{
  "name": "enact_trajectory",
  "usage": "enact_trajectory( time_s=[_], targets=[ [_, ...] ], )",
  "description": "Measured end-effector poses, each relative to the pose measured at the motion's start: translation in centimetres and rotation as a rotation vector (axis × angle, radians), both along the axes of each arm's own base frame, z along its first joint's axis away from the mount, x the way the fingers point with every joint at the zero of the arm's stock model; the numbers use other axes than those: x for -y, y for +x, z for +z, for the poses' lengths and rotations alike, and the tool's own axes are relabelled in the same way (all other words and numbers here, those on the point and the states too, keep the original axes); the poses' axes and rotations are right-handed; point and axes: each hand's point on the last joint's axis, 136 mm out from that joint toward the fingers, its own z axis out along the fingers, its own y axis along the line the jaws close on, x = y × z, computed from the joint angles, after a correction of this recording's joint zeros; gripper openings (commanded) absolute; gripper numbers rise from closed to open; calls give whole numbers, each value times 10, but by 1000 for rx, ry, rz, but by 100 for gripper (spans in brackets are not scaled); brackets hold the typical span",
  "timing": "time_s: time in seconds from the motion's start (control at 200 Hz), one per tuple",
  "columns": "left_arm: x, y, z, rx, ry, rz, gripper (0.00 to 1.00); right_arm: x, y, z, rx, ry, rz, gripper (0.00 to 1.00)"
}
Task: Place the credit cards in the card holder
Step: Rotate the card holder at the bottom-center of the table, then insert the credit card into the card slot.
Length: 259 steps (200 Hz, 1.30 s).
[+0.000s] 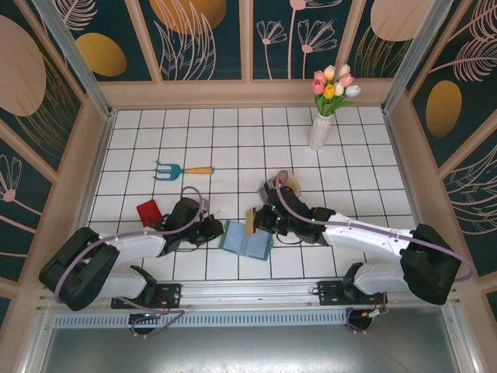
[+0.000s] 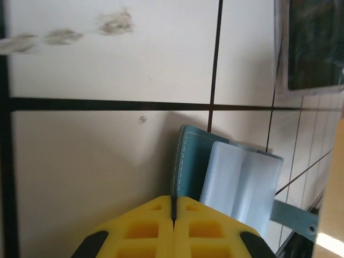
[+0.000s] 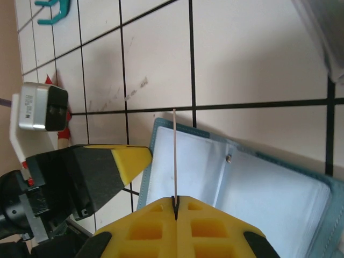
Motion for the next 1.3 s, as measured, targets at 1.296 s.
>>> enact_trajectory(
  time_s=[1.296],
  targets=[
    [-6, 3, -13, 0, 13, 191, 0, -24, -16, -72, -38, 195, -38, 0]
  ],
)
